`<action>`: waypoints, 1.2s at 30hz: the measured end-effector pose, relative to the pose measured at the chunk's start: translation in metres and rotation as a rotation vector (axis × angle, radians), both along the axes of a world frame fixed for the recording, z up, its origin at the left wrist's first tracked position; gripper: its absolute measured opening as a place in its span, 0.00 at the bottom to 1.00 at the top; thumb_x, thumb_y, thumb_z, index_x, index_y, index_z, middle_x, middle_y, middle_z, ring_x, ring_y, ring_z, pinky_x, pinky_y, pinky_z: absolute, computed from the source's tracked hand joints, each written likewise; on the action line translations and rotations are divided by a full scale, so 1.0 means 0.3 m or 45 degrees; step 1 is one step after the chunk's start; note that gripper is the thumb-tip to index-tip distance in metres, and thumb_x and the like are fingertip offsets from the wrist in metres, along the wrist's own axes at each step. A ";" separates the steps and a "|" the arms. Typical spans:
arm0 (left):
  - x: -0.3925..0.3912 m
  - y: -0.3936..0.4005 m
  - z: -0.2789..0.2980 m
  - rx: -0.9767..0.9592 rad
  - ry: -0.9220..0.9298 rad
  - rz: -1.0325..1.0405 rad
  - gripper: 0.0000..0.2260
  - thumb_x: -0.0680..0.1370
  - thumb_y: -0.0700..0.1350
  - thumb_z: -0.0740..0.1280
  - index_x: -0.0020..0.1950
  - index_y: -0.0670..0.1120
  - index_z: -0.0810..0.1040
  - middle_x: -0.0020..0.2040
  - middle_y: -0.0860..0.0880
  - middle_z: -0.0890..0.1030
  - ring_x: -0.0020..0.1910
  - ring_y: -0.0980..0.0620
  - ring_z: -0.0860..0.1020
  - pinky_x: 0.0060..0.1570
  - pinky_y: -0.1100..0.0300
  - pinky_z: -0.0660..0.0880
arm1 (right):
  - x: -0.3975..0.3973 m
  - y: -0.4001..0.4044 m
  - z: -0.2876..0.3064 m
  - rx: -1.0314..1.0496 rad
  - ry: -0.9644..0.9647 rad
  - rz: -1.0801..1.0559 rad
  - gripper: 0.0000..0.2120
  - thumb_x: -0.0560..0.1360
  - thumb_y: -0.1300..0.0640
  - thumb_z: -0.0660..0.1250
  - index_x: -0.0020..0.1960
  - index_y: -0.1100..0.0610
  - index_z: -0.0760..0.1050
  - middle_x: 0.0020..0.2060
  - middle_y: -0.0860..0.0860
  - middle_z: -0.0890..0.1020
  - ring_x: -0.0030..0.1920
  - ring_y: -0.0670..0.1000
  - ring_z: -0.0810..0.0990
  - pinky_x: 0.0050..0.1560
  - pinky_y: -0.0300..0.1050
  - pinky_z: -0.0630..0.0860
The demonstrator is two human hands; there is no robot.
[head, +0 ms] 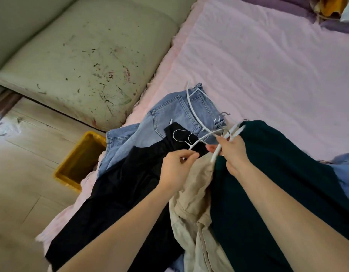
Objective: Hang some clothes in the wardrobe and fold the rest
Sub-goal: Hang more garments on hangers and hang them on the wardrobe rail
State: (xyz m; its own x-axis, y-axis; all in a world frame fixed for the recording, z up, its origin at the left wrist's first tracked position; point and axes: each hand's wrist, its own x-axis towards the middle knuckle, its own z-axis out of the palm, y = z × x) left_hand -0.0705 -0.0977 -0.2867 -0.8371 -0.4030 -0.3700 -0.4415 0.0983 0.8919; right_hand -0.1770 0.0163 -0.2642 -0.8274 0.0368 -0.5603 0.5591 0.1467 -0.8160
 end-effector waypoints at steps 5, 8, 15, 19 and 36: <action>-0.118 -0.061 -0.111 -0.232 -0.371 -0.155 0.10 0.78 0.45 0.65 0.36 0.48 0.74 0.36 0.52 0.76 0.40 0.51 0.75 0.41 0.61 0.71 | 0.010 0.061 -0.036 0.039 0.057 0.047 0.05 0.80 0.66 0.59 0.49 0.66 0.73 0.34 0.60 0.76 0.22 0.45 0.76 0.25 0.36 0.73; -0.168 -0.038 -0.167 -0.234 -0.528 -0.226 0.16 0.78 0.44 0.63 0.31 0.45 0.65 0.30 0.50 0.69 0.31 0.50 0.69 0.32 0.60 0.66 | 0.023 0.088 -0.037 -0.009 0.090 0.010 0.06 0.80 0.66 0.60 0.49 0.66 0.74 0.32 0.58 0.77 0.24 0.46 0.77 0.26 0.36 0.74; -0.217 0.039 -0.125 0.151 -0.330 -0.181 0.13 0.79 0.43 0.64 0.36 0.40 0.73 0.27 0.48 0.66 0.26 0.53 0.65 0.31 0.61 0.68 | 0.040 0.170 0.005 -0.048 0.055 -0.025 0.13 0.81 0.64 0.59 0.37 0.62 0.70 0.26 0.53 0.76 0.27 0.51 0.81 0.33 0.43 0.81; -0.205 0.091 0.035 0.448 -0.238 -0.250 0.11 0.81 0.43 0.62 0.43 0.39 0.79 0.30 0.50 0.71 0.25 0.55 0.65 0.24 0.66 0.66 | 0.065 0.266 0.070 -0.004 0.026 -0.115 0.12 0.81 0.63 0.58 0.38 0.61 0.68 0.26 0.53 0.74 0.26 0.50 0.79 0.29 0.40 0.78; 0.007 0.759 0.848 0.489 -0.083 -0.575 0.15 0.83 0.39 0.55 0.39 0.44 0.73 0.31 0.49 0.71 0.16 0.61 0.63 0.17 0.70 0.58 | 0.410 0.930 0.799 -0.153 0.176 -0.558 0.10 0.81 0.59 0.61 0.42 0.60 0.68 0.28 0.58 0.73 0.21 0.50 0.77 0.23 0.41 0.77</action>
State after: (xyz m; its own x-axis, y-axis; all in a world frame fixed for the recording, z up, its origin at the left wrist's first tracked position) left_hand -0.0685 0.1301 -0.0325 -0.8650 0.1608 -0.4754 -0.4863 -0.0349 0.8731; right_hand -0.0541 0.2954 -0.0246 -0.8153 0.3409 -0.4680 0.4324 -0.1790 -0.8837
